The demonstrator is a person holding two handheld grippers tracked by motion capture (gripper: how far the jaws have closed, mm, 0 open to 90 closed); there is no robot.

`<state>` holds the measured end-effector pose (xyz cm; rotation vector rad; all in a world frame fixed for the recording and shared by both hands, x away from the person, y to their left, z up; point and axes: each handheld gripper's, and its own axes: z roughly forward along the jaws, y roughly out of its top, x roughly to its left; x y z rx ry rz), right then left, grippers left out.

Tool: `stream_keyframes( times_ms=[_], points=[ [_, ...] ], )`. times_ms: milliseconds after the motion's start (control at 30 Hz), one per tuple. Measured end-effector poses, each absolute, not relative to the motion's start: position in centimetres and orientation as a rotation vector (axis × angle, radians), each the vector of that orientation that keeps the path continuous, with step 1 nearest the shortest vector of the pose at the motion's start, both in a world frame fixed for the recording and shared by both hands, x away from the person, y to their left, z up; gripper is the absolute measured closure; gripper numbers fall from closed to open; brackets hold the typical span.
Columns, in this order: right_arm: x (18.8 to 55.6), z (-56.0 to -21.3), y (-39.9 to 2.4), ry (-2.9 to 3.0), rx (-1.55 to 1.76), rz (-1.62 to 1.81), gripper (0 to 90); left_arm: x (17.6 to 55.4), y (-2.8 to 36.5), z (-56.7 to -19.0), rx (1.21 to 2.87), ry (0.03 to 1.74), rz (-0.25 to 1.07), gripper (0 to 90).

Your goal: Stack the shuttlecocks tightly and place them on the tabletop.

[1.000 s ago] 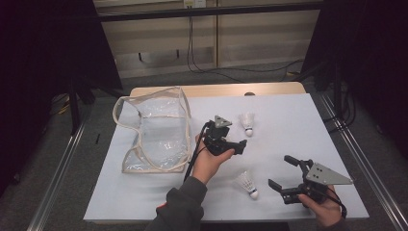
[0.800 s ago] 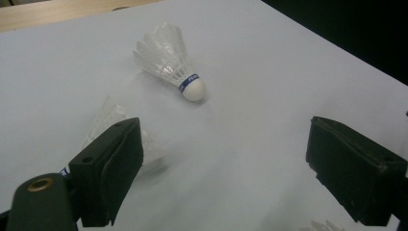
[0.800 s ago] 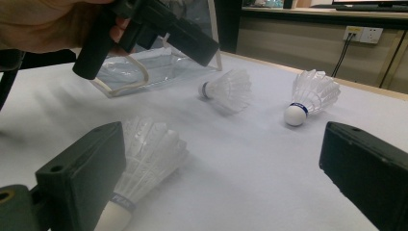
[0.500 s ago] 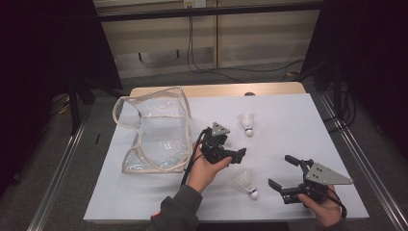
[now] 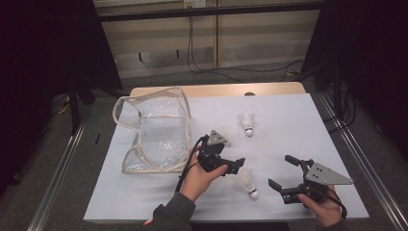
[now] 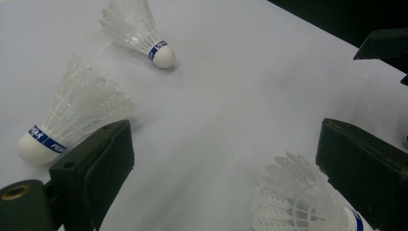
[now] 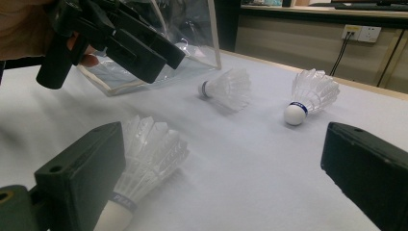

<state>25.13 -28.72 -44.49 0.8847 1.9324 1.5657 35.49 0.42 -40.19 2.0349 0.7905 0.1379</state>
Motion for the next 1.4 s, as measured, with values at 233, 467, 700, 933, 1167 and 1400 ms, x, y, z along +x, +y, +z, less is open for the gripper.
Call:
stream_keyframes(
  times_ms=[233, 467, 700, 933, 1167, 1400],
  points=[
    [25.1, -44.5, -28.7, 1.933, 0.882, 1.566, 1.0, 34.8, 1.3, -40.3, 2.03, 0.763, 0.117, 5.7],
    [25.1, -44.4, -28.8, 1.932, 0.883, 1.564, 1.1, 33.6, 1.7, -40.5, 2.03, 0.729, 0.066, 5.7],
    [25.2, -44.5, -28.8, 1.935, 0.88, 1.56, 1.1, 33.0, 2.3, -40.5, 2.043, 0.701, 0.066, 5.7],
    [25.2, -44.5, -28.8, 1.933, 0.884, 1.567, 1.1, 32.2, 2.8, -41.0, 2.04, 0.677, 0.031, 4.8],
    [25.2, -44.5, -28.9, 1.934, 0.89, 1.564, 1.1, 32.0, 3.4, -41.2, 2.035, 0.679, 0.024, 4.6],
    [25.3, -44.5, -28.9, 1.931, 0.885, 1.567, 1.1, 31.7, 3.7, -41.5, 2.036, 0.674, -0.003, 4.6]
  ],
)
